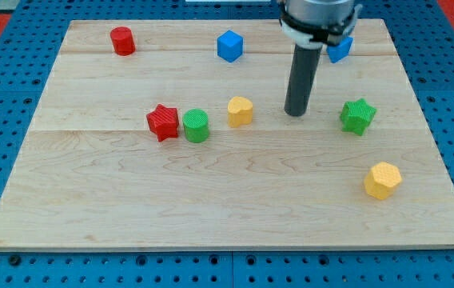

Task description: Push the green circle slightly down

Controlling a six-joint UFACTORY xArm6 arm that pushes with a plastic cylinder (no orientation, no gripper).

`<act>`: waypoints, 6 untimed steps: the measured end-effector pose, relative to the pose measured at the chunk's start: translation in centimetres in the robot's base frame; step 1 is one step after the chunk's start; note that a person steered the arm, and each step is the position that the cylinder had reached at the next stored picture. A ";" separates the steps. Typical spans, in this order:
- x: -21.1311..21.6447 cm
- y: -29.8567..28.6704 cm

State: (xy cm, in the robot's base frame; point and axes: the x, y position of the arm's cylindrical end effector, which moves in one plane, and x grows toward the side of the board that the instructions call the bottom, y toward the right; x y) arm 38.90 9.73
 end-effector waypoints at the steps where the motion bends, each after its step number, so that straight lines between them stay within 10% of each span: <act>1: -3.5 -2.0; 6: 4.1 -12.7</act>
